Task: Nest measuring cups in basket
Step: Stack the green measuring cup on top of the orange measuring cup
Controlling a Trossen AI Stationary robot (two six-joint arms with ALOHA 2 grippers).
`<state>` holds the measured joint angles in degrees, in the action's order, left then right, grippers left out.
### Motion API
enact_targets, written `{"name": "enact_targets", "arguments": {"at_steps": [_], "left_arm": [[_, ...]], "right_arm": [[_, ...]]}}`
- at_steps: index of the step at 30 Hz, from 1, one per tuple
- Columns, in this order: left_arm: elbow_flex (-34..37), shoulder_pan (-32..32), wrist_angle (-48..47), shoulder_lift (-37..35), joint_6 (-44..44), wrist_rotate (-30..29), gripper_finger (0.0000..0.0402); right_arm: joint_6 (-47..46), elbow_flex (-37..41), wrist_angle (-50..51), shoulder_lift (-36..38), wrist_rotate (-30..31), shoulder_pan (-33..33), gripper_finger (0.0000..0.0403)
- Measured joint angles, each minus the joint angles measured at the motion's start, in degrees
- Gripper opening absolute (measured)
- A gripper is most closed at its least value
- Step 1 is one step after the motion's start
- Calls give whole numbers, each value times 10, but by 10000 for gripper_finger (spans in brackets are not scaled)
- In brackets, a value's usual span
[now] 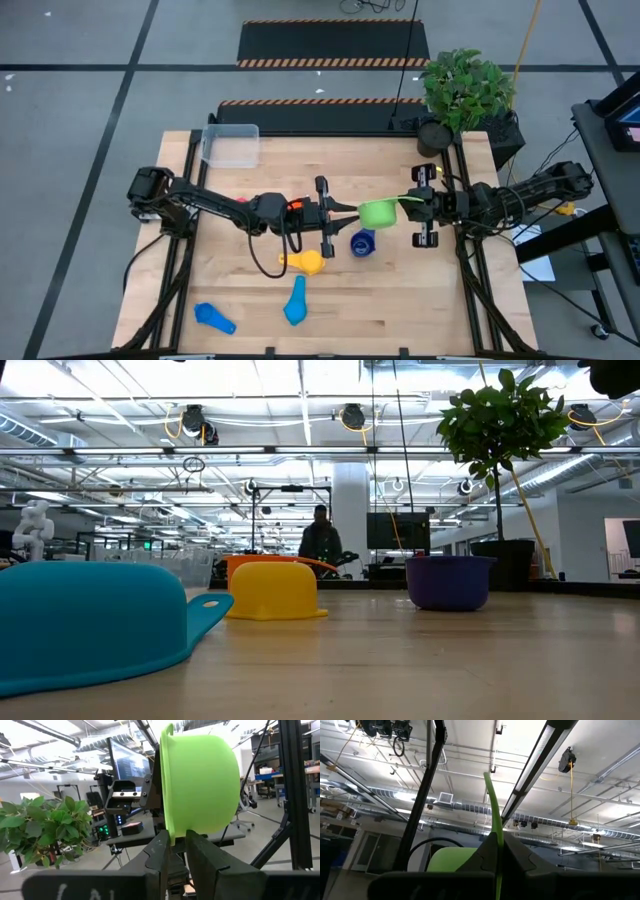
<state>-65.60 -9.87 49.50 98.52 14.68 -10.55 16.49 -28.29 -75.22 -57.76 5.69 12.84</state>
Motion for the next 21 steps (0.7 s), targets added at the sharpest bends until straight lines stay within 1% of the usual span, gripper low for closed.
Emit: {"name": "enact_targets", "arguments": {"at_steps": [10, 12, 16, 21], "left_arm": [[0, -4, 0, 0, 27, 1, 62], [0, -4, 0, 0, 28, 1, 51], [0, -4, -1, 0, 30, 1, 12], [0, -4, -3, 0, 30, 2, 13]], "right_arm": [[-10, 0, 9, 7, 0, 0, 0], [-10, 0, 8, 7, 0, 0, 0], [-8, 0, 8, 7, -2, 0, 0], [-7, 0, 11, 8, -2, 0, 0]]}}
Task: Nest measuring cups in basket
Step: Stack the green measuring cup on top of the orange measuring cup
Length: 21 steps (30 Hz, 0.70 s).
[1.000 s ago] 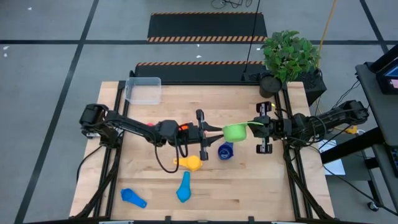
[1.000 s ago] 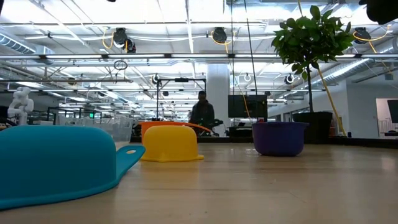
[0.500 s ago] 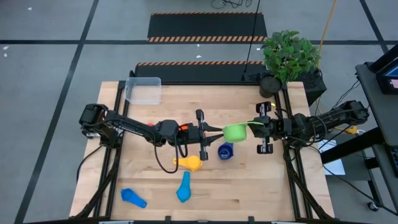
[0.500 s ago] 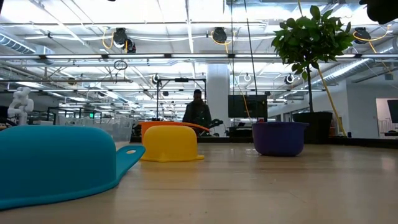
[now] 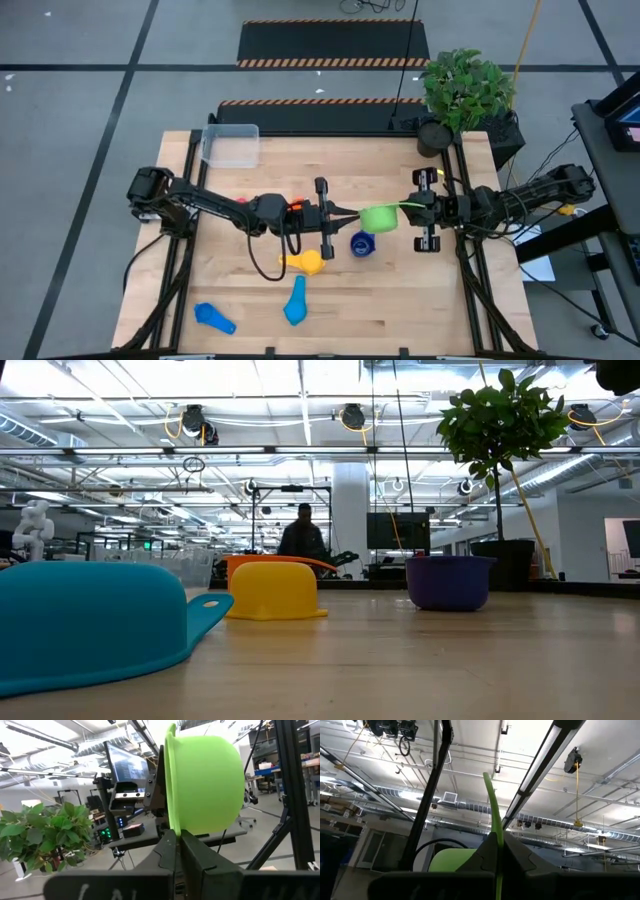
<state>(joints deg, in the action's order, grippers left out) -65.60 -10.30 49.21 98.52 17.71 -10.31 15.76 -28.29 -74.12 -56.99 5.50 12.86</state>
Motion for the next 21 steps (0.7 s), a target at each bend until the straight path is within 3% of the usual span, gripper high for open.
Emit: {"name": "enact_targets", "arguments": {"at_steps": [10, 17, 21], "left_arm": [[0, 0, -16, -2, 46, -33, 5], [7, -2, -106, -63, 59, -83, 4], [33, -10, -146, -117, 91, -154, 3]], "right_arm": [[16, 0, 14, -1, 6, 0, 38], [16, 0, 58, 21, 57, 0, 99], [17, 0, 105, 50, 69, 0, 137]]}}
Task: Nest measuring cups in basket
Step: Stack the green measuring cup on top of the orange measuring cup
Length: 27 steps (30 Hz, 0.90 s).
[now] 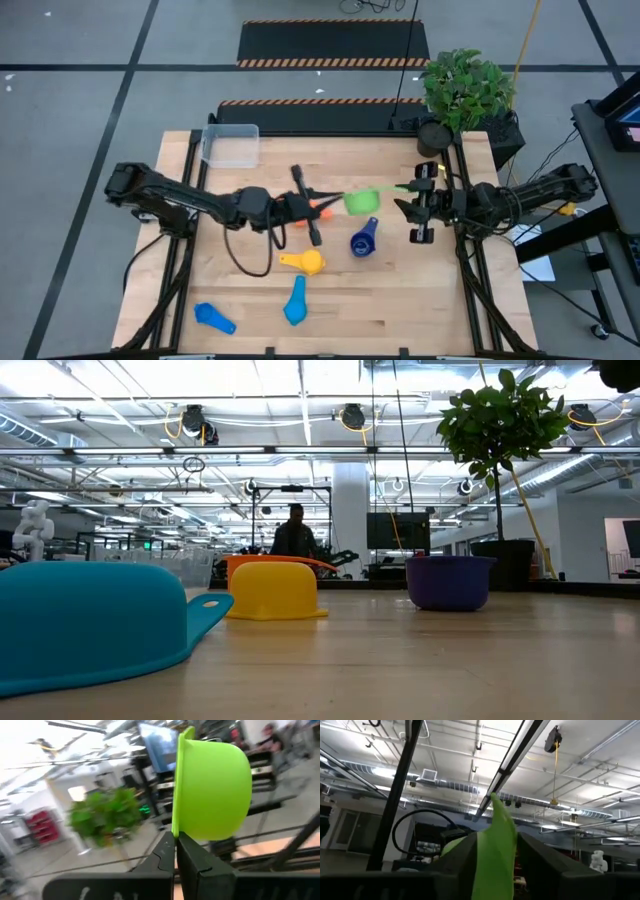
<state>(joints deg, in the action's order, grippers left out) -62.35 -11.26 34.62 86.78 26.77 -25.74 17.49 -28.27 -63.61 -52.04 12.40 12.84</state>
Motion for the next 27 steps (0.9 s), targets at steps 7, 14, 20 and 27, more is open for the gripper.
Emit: {"name": "enact_targets", "arguments": {"at_steps": [7, 14, 20, 27], "left_arm": [[67, -8, -34, -94, 67, -94, 2], [89, -17, -113, -139, 144, -118, 2], [89, -24, -181, -138, 200, -119, 2], [89, -33, -178, -138, 202, -128, 2]], "right_arm": [[5, -20, 119, 28, 44, 6, 188], [106, -140, 339, -42, 237, 49, 221], [250, -177, 311, -119, 353, 88, 223], [373, -181, 265, -151, 434, 115, 209]]}}
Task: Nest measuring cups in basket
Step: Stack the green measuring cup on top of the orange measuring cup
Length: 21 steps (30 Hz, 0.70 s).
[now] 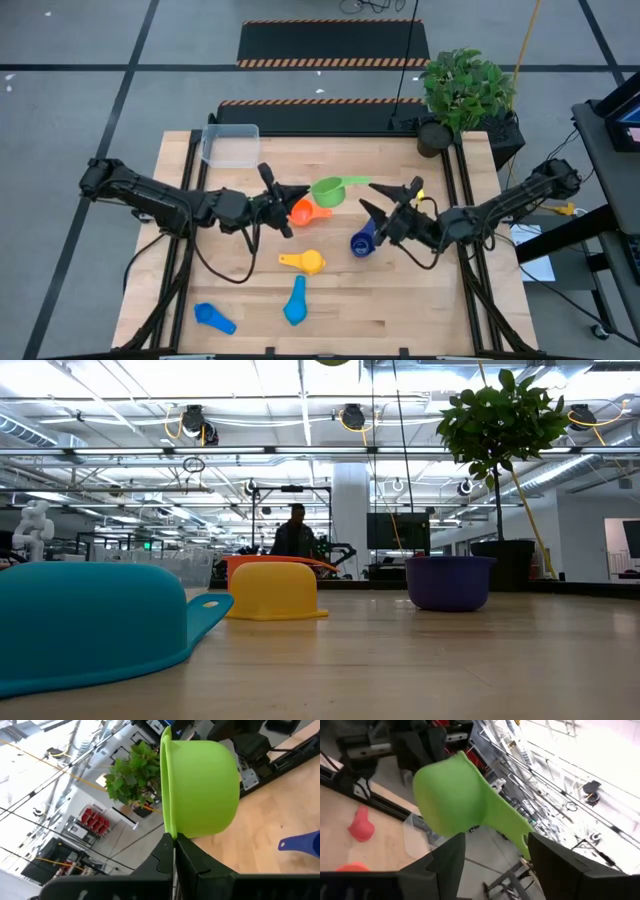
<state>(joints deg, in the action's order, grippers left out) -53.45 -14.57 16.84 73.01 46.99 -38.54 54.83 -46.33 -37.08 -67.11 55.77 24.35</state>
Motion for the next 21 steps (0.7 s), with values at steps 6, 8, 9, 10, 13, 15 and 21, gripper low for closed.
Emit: {"name": "enact_targets", "arguments": {"at_steps": [6, 8, 9, 10, 13, 15, 21], "left_arm": [[0, -3, -10, 0, 13, -21, 2], [0, -3, -12, 0, 13, -22, 2], [0, -3, -14, 0, 14, -22, 3], [0, -3, -17, 0, 14, -22, 3], [0, -3, -20, 0, 14, -22, 3], [0, -3, -20, 0, 14, -22, 3], [0, -19, -20, 0, 34, -7, 3]], "right_arm": [[1, -1, -5, 11, 26, 13, 205], [9, -1, -5, 10, 29, 17, 205], [13, 0, -3, 10, 27, 17, 205], [14, 0, -3, 9, 25, 17, 205], [8, 0, 6, 10, 11, 16, 205], [7, 0, 9, 9, 11, 16, 205], [13, 0, 28, 10, 8, 15, 188]]}}
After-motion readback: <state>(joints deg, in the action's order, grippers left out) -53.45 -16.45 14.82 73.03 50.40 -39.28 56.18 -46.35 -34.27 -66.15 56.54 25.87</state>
